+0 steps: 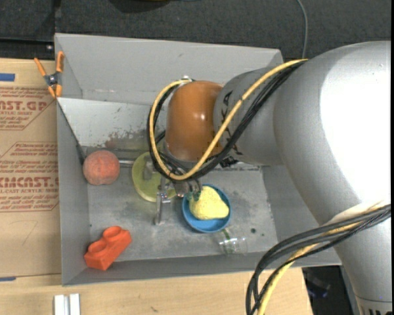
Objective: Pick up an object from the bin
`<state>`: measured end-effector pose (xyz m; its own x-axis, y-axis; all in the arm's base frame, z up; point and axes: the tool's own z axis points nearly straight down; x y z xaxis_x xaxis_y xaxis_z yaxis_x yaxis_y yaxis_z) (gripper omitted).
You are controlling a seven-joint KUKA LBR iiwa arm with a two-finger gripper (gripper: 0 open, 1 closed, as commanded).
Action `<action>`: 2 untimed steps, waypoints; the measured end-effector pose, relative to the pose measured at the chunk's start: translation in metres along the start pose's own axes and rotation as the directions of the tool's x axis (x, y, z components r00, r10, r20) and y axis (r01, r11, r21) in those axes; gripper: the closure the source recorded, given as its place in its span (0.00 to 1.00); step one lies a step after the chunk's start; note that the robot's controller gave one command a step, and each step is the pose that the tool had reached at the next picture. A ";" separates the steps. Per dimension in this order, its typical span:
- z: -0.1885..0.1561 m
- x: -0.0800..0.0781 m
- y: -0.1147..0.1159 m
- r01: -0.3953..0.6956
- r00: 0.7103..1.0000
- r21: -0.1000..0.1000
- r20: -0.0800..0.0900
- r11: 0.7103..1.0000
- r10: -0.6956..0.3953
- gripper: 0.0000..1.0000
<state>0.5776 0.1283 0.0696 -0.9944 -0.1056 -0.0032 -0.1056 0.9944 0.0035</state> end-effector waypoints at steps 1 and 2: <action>-0.053 0.034 -0.032 -0.409 0.913 0.002 0.002 0.913 0.409 0.00; -0.030 0.088 0.081 0.186 0.982 -0.002 -0.001 0.982 -0.186 0.00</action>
Offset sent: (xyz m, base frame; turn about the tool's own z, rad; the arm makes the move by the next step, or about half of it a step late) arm -0.0965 0.0719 0.0304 -0.2001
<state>0.4818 0.1994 0.0998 -0.9573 -0.2890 -0.0029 -0.2890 0.9573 0.0045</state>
